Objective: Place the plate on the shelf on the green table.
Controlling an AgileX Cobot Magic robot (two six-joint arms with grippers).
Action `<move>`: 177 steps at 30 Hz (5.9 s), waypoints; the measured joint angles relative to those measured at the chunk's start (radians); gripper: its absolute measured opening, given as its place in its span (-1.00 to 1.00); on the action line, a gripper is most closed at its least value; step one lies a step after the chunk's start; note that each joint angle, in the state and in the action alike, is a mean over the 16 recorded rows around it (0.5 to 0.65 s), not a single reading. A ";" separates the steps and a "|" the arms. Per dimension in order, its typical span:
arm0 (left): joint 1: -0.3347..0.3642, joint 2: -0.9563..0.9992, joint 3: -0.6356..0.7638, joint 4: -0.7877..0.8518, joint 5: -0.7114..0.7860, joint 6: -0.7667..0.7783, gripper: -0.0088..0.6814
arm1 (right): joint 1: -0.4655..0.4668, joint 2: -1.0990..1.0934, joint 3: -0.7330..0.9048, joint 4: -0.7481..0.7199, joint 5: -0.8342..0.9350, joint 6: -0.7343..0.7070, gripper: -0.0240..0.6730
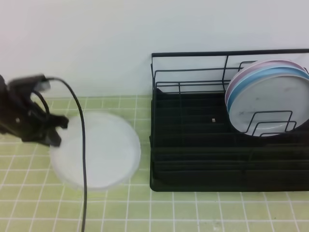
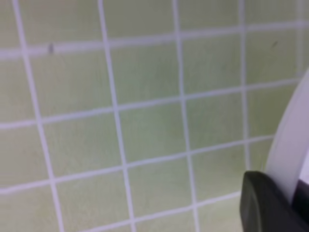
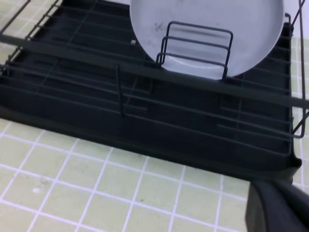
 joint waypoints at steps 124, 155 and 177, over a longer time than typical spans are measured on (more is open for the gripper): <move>-0.658 -0.979 0.793 1.412 -0.788 -1.034 -0.98 | 0.141 1.184 -0.950 -0.143 0.047 -1.030 -0.94; -0.658 -0.979 0.793 1.439 -0.781 -1.071 -0.98 | 0.141 1.232 -0.950 -0.207 0.000 -0.908 0.17; -0.658 -0.979 0.793 1.445 -0.780 -1.084 -0.98 | 0.141 1.223 -0.950 -0.290 0.075 -0.688 0.60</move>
